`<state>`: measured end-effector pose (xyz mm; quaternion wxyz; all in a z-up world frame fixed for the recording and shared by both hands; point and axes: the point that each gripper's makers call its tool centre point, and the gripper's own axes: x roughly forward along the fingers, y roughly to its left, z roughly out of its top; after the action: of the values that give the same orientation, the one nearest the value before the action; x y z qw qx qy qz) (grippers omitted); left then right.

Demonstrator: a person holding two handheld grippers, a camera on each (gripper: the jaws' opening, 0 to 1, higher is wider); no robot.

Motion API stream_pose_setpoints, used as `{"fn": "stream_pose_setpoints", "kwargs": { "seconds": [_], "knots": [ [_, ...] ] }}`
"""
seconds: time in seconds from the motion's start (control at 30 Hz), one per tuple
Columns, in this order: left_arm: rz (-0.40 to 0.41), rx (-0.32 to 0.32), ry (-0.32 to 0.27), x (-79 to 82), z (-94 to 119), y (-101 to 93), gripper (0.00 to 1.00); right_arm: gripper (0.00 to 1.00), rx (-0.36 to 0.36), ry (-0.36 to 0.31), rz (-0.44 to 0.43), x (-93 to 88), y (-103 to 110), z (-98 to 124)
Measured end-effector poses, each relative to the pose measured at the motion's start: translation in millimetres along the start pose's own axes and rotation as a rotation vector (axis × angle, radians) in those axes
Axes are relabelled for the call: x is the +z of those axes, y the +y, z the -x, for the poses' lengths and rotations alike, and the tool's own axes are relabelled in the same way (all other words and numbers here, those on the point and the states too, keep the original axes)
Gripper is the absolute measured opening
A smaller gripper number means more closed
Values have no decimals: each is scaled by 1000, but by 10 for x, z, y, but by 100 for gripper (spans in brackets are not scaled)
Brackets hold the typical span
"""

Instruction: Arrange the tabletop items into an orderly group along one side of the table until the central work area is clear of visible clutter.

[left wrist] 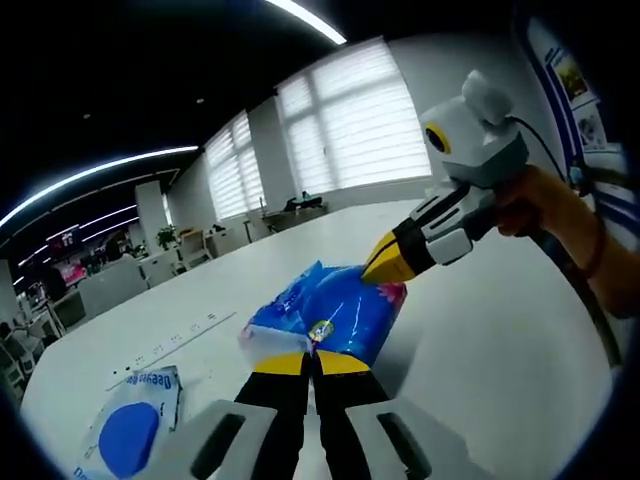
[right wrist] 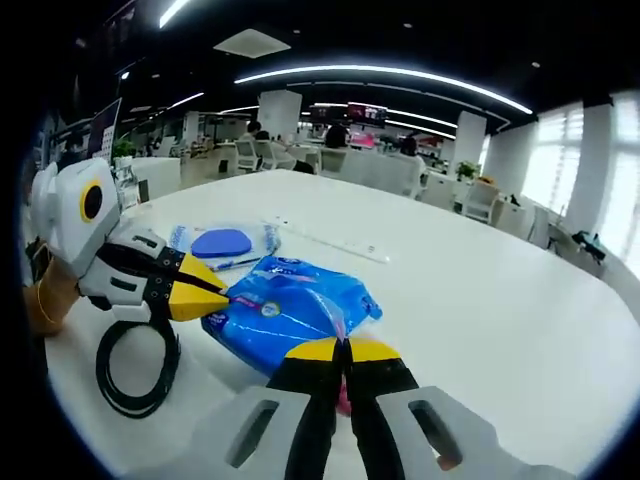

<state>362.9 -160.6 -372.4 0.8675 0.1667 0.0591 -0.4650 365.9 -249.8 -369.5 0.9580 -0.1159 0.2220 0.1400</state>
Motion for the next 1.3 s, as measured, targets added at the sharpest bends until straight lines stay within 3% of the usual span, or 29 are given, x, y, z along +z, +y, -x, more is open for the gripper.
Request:
{"fn": "stream_pose_setpoints", "kwargs": {
  "seconds": [0.37,0.9,1.3],
  "knots": [
    [-48,-2,20,-66,-59,-82,0,0,14,24,-21,-144,-35,-63],
    [-80,-62,95,-255,-132,-261,0,0,25,91,-27,-401,-30,-88],
    [-42,-89,122,-299,-129,-341,2,1,23,120,0,-479,-54,-100]
  ]
}}
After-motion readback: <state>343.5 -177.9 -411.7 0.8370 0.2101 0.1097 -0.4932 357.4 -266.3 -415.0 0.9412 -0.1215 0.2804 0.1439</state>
